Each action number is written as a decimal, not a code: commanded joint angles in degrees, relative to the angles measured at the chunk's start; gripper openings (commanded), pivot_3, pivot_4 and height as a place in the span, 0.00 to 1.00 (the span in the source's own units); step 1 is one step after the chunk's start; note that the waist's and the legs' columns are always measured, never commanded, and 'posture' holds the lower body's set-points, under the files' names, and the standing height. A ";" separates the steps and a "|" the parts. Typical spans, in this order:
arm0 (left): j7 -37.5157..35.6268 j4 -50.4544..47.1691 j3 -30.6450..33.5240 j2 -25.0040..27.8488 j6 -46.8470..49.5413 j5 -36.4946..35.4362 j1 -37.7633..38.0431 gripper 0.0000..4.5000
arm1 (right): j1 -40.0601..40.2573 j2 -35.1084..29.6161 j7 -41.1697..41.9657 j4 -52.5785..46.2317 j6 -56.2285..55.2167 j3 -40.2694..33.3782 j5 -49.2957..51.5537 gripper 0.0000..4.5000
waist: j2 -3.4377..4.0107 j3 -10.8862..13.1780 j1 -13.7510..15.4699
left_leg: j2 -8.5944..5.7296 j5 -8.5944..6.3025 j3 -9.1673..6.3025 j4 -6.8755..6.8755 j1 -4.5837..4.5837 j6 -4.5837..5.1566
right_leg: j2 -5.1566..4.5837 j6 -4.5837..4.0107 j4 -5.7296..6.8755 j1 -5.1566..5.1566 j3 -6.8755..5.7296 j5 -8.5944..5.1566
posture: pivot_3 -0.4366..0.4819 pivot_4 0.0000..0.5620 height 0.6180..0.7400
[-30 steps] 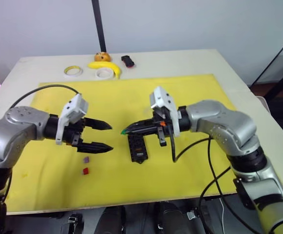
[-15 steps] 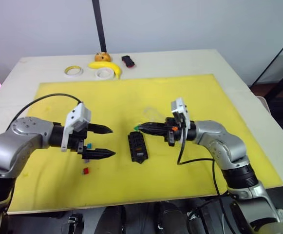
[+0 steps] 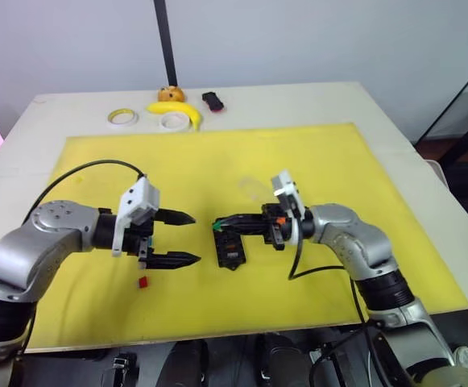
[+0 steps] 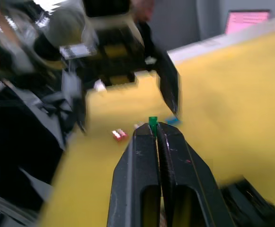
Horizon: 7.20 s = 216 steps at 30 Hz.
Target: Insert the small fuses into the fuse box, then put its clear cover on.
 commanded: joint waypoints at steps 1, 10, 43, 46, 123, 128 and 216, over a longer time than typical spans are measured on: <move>0.89 -2.10 3.83 -0.40 2.17 -5.08 -2.04 0.99 | -1.90 -0.66 -1.78 -6.13 7.45 -3.78 7.94 0.00 | 0.00 0.00 -0.01 | 0.01 0.00 -0.01 0.00 0.00 0.00 | 0.00 0.00 0.00 0.00 0.00 0.00 | 0.48 0.27 1.00; 5.15 -2.60 4.90 -3.49 7.08 -12.41 -6.29 0.99 | -3.27 -0.87 -5.63 -10.53 13.38 -5.23 13.02 0.00 | 0.00 0.00 -0.05 | -0.01 0.00 -0.04 0.00 0.01 0.00 | 0.00 0.03 0.00 0.04 -0.02 0.02 | 0.48 0.27 1.00; 8.88 -3.21 5.48 -3.67 10.48 -18.99 -7.09 0.01 | -4.12 -0.97 -6.24 -9.68 12.16 -4.31 11.10 0.00 | 0.00 0.00 -0.07 | -0.04 0.00 -0.03 0.00 0.02 0.00 | 0.02 0.04 -0.01 0.04 -0.02 0.02 | 0.48 0.27 1.00; 8.89 -2.90 5.66 -3.55 10.69 -19.18 -7.47 0.01 | -4.05 -1.13 -6.07 -9.75 12.12 -4.24 10.87 0.00 | -0.01 0.00 -0.07 | -0.04 0.00 -0.03 0.00 0.02 0.00 | 0.02 0.04 -0.01 0.04 -0.02 0.02 | 0.48 0.27 1.00; -10.94 10.53 -12.49 -4.28 -7.81 12.44 -17.68 0.00 | -30.06 -8.85 -11.69 -11.57 38.12 14.48 -3.05 0.19 | -0.01 0.00 -0.12 | -0.08 0.00 0.00 0.02 -0.01 0.01 | 0.07 0.04 0.00 -0.01 -0.02 0.02 | 0.48 0.27 1.00; -11.11 10.58 -12.42 -4.29 -7.65 12.33 -18.03 0.00 | -29.90 -9.06 -11.78 -11.50 37.93 14.82 -3.24 0.19 | -0.01 0.00 -0.12 | -0.08 0.00 -0.01 0.02 -0.01 0.01 | 0.07 0.04 0.00 -0.01 -0.02 0.02 | 0.48 0.27 1.00; 0.39 1.68 -11.50 -2.30 -8.72 16.66 -2.93 0.99 | -11.35 -7.69 8.97 5.32 -11.37 14.89 -25.01 0.00 | -0.02 0.01 -0.06 | -0.08 -0.02 0.01 0.06 0.00 0.03 | 0.09 0.05 0.00 0.01 -0.02 0.02 | 0.48 0.27 1.00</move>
